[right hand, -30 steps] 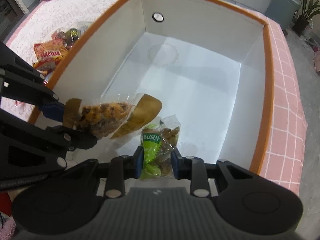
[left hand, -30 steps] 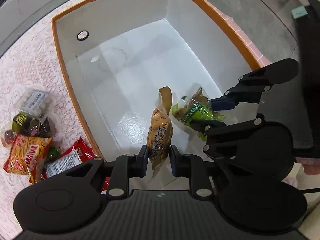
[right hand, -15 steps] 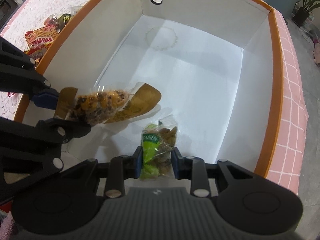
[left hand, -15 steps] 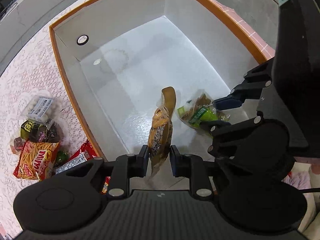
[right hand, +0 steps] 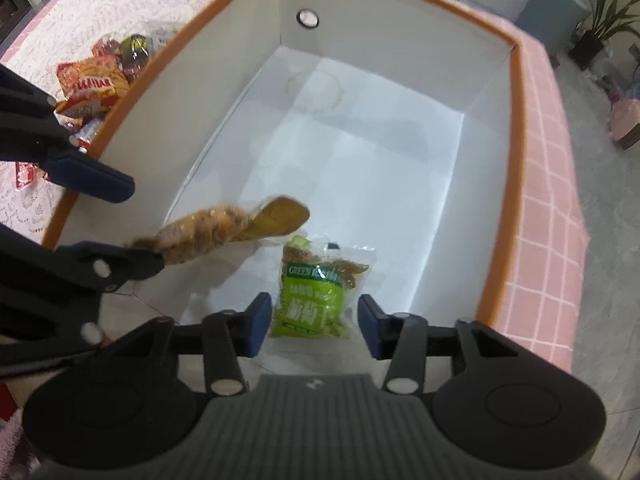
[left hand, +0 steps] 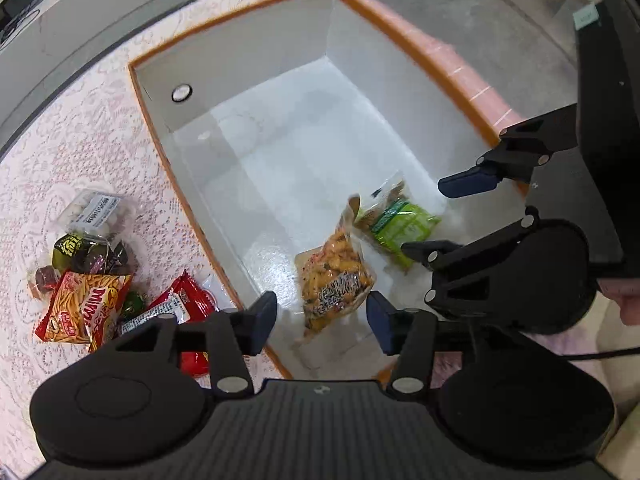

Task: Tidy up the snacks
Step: 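Lower the raisin bag into the box and open the right gripper while the left gripper releases its pack, then grasp the red chip bag with the right gripper while the left gripper grasps a brown meat pack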

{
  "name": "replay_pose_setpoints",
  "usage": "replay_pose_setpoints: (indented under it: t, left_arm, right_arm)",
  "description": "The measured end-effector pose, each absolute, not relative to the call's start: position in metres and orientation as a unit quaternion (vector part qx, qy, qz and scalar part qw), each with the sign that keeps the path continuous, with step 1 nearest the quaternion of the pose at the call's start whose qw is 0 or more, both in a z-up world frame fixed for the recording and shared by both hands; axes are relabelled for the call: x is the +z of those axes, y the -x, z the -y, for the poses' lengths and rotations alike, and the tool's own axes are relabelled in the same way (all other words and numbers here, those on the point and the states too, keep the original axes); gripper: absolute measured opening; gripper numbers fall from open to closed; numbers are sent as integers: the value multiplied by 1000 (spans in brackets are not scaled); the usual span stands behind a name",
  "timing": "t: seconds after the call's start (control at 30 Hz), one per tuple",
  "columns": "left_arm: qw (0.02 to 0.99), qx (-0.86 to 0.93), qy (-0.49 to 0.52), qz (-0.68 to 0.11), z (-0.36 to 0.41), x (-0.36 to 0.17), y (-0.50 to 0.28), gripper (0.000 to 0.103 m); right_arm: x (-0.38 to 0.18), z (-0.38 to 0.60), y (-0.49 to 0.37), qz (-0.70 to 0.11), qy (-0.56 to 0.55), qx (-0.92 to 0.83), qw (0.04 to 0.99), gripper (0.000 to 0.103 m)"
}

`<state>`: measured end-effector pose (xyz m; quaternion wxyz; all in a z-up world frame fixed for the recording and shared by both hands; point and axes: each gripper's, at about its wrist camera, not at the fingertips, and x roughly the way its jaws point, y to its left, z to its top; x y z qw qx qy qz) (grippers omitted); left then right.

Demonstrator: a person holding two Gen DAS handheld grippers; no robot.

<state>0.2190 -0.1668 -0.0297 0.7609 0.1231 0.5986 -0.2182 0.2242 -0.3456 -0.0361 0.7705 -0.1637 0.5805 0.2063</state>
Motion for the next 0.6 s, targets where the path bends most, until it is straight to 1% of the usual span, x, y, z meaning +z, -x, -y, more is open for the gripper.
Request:
replay_pose_setpoints:
  t: [0.03,0.17,0.3,0.4,0.43,0.53,0.6]
  left_arm:
    - [764,-222,-119,-594,163,-25,-217,62]
    - [787,-229,-100,-565,146,-2,-204,62]
    - [817,-241,-69,-519,120,20,-185,62]
    - [849,-241,-50,-468,97,35,-168,63]
    - [858,-235,-46,-454,88,39,-165,63]
    - [888,-211,-36,-406,63,43,-149,63]
    - [906,-196,-27,-375,47,43,-139,67]
  right_arm:
    - [-31,347,-222,-577,161,206,774,55]
    - [-9,348,-207,-551,165,205,792,55]
    - [16,343,-188,-499,167,201,826,57]
    - [30,335,-172,-461,147,200,852,66]
    - [34,332,-167,-446,140,199,862,71]
    - [41,318,-152,-406,123,196,884,71]
    - [43,307,-142,-382,108,194,897,71]
